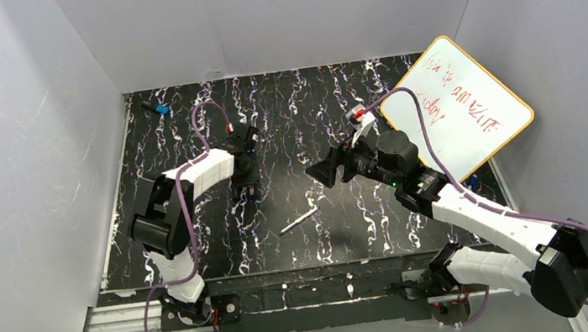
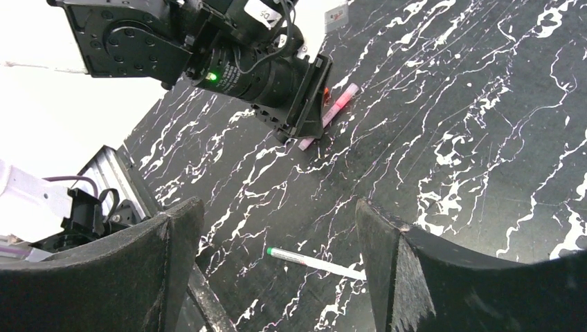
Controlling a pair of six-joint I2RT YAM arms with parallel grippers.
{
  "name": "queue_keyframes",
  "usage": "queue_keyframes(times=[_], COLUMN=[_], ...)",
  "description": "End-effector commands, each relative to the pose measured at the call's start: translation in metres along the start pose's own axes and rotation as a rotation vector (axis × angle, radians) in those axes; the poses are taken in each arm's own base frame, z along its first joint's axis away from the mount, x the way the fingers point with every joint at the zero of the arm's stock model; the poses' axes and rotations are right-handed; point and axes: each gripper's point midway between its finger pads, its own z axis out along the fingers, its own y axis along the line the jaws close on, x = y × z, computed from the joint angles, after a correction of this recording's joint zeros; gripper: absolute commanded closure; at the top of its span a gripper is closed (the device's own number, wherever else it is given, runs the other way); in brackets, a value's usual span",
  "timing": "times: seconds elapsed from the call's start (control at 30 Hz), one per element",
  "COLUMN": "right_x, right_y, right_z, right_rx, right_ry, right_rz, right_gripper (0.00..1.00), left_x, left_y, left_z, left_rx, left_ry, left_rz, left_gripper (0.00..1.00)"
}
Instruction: Insert the pens into the pen caps
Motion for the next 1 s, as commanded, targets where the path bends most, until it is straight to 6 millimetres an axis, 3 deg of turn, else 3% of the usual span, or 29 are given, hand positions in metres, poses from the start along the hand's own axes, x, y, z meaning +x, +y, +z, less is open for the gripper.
queue_keyframes(times=[0.0, 0.13, 0.2, 0.27, 0.37, 0.53, 0.7, 0.97], right_x=[-0.005, -0.004, -0.001, 0.002, 0.003, 0.001, 0.003, 0.008], right_y=[0.001, -0.001, -0.003, -0.005, -0.008, -0.011, -0.013, -0.017], right_z=[-0.002, -0.003, -0.002, -0.002, -0.002, -0.006, -0.007, -0.007], right_rx=[-0.015, -0.010, -0.008, -0.004, 0.008, 0.024, 0.025, 0.035], right_ry=[-0.021, -0.014, -0.008, 0.000, 0.004, 0.001, 0.010, 0.020], right_rz=[0.008, 0.012, 0.015, 0.015, 0.008, -0.005, -0.002, 0.014], right_gripper=[0.12, 0.12, 0.12, 0.12, 0.12, 0.12, 0.11, 0.11], left_x=[-0.012, -0.041, -0.041, -0.025, 0.029, 0.084, 0.101, 0.128], left_y=[0.006, -0.014, -0.034, -0.057, -0.087, -0.097, -0.095, -0.109], left_z=[-0.015, -0.051, -0.068, -0.081, -0.096, -0.106, -0.105, -0.102], left_rx=[-0.035, 0.081, 0.177, 0.279, 0.530, 0.666, 0.670, 0.721], left_ry=[-0.019, -0.125, -0.153, -0.158, -0.043, 0.074, 0.110, 0.169], left_rz=[0.032, 0.137, 0.282, 0.450, 0.653, 0.750, 0.784, 0.819], left_gripper=[0.71, 0.76, 0.78, 0.78, 0.73, 0.68, 0.66, 0.65])
